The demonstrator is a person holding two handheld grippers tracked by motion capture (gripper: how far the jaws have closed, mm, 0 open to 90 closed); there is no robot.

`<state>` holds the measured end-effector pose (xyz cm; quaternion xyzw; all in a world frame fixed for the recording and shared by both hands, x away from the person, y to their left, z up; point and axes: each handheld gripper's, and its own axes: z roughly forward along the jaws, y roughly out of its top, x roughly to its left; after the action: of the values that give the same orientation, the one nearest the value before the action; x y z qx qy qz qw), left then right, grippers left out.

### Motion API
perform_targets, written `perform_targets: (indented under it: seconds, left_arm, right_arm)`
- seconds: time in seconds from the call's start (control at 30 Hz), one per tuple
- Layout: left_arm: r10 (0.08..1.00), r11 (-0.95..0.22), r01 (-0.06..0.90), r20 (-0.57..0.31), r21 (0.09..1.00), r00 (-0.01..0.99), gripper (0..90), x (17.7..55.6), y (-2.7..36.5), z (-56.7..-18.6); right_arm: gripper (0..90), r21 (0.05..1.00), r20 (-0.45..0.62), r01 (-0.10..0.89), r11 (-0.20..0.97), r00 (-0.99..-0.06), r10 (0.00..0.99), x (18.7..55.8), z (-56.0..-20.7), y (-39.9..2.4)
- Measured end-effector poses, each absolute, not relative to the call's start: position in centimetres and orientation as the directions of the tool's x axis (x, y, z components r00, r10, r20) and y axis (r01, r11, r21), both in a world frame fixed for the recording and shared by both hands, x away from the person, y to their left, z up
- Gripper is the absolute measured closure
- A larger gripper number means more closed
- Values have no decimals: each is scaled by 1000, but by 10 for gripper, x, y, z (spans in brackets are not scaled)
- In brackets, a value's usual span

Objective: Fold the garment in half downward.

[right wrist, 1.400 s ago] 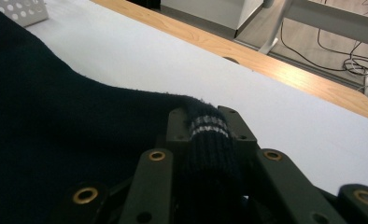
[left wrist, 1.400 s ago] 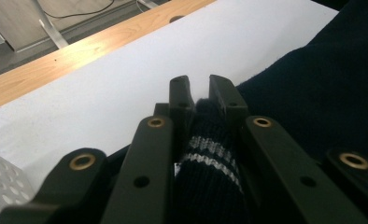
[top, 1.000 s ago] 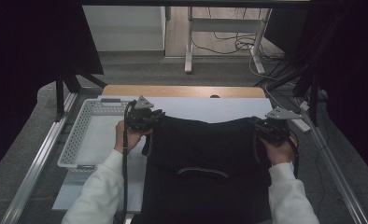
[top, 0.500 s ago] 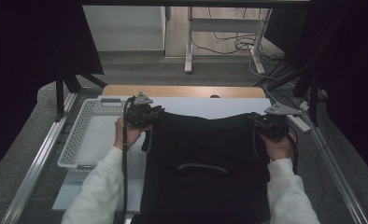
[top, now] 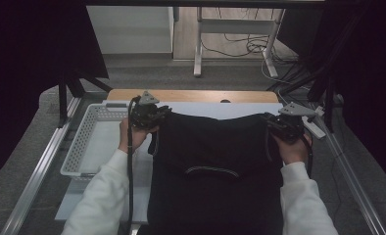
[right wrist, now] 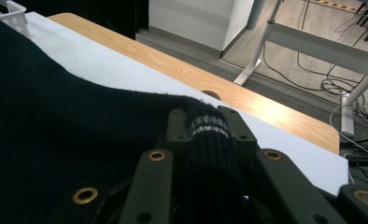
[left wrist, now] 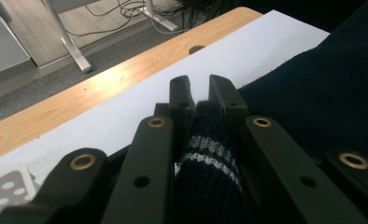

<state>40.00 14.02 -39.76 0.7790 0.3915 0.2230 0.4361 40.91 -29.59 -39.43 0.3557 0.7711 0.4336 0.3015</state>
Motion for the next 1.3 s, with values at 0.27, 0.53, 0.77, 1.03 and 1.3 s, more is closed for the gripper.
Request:
perform_targets:
  seconds: [0.27,0.53,0.77,1.03,1.3]
  left_arm:
    - [811,-307,403,15,862,585,790,405,142,-386]
    - [811,-309,397,21,864,584,790,407,143,-381]
    - [813,-307,396,22,865,582,790,408,142,-380]
    - [814,-307,399,21,864,580,789,411,142,-379]
    - [820,-304,385,33,871,571,789,416,143,-369]
  right_arm:
    - [752,890,-169,267,370,-559,812,415,-382,-293]
    - [752,893,-182,250,374,-559,809,417,-374,-292]
    - [752,893,-181,252,373,-557,811,418,-375,-292]
    - [752,896,-176,250,366,-558,811,419,-375,-292]
    - [752,900,-186,238,365,-547,816,423,-367,-291]
